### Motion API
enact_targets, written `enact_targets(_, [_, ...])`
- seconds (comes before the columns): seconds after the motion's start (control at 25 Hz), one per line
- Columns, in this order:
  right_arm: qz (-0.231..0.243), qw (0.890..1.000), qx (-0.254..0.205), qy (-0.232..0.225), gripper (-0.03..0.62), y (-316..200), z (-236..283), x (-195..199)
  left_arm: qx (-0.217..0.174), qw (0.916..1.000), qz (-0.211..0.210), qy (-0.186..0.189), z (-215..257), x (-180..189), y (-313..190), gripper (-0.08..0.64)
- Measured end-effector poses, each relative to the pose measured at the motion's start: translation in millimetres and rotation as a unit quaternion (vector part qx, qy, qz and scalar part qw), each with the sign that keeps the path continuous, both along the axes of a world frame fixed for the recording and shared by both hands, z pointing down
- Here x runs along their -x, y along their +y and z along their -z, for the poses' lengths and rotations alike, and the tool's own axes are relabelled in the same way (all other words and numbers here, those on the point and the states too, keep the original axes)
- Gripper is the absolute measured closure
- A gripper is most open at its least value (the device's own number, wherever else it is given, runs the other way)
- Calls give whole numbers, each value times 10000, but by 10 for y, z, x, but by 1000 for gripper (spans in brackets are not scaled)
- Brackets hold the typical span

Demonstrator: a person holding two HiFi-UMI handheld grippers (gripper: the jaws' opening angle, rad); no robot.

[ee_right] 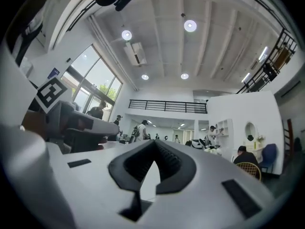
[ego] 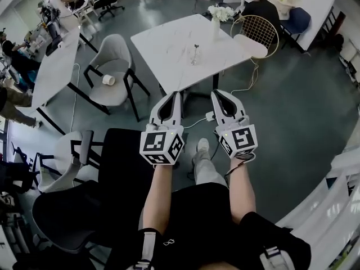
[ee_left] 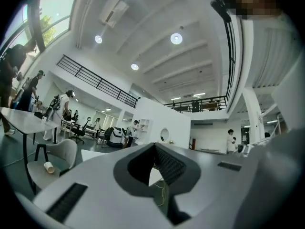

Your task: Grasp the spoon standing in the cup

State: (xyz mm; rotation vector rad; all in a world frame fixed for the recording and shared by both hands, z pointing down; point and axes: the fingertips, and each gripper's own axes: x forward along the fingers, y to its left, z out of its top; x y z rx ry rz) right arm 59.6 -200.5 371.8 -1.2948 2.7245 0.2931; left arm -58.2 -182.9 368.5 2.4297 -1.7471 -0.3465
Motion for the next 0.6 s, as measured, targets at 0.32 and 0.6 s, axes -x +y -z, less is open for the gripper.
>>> enact_targets(0.32, [112, 9982, 481, -333, 586, -1890, -165, -123, 319, 9990, 238, 182, -197, 18, -1756, 545])
enact_targets(0.6, [404, 9933, 983, -448, 586, -3167, -427, -19, 780, 9937, 799, 26, -507, 63, -2932, 545])
